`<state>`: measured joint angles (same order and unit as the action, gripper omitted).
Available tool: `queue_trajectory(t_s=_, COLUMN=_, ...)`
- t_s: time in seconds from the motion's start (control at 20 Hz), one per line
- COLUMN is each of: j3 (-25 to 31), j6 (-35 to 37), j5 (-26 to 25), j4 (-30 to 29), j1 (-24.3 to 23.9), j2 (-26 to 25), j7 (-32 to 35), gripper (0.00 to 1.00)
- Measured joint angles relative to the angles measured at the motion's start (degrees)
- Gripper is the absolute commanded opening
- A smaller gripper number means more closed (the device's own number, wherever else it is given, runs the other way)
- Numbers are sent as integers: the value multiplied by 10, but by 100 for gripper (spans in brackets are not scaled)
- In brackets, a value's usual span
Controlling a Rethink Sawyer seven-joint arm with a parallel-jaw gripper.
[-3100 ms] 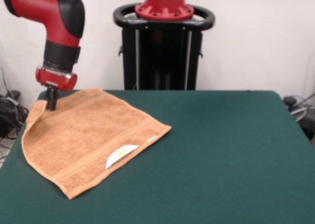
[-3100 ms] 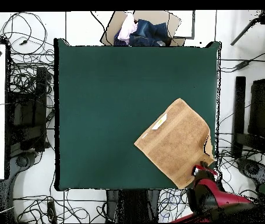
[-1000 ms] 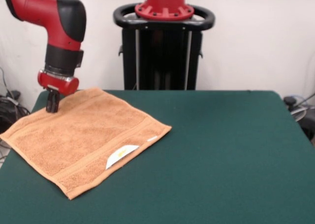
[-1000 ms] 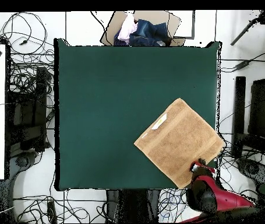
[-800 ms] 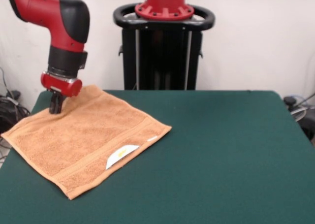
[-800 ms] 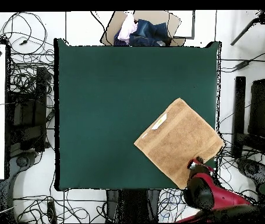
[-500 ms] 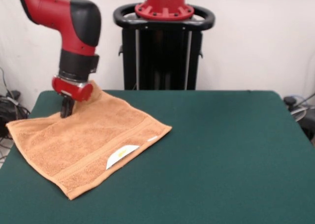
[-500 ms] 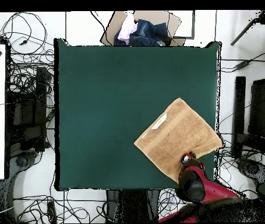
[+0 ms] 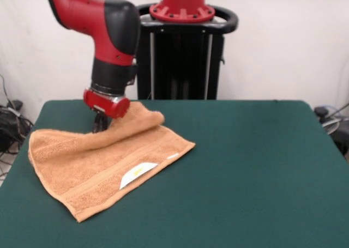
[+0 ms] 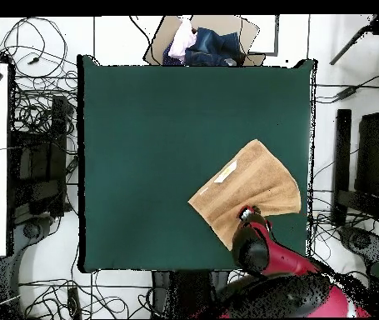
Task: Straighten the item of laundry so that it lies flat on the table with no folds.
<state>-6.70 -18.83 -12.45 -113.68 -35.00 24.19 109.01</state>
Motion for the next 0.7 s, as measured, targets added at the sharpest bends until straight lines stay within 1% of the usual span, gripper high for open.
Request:
queue_trajectory(t_s=0.15, j3=0, j6=2, j5=24, j4=-7, j1=15, j2=5, j7=0, gripper=0)
queue_trajectory(t_s=0.35, j3=0, j6=2, j5=27, j4=-13, j1=18, j2=8, j7=0, gripper=0)
queue_trajectory(t_s=0.7, j3=0, j6=2, j5=17, j4=-24, j1=-11, j2=9, j7=0, gripper=0)
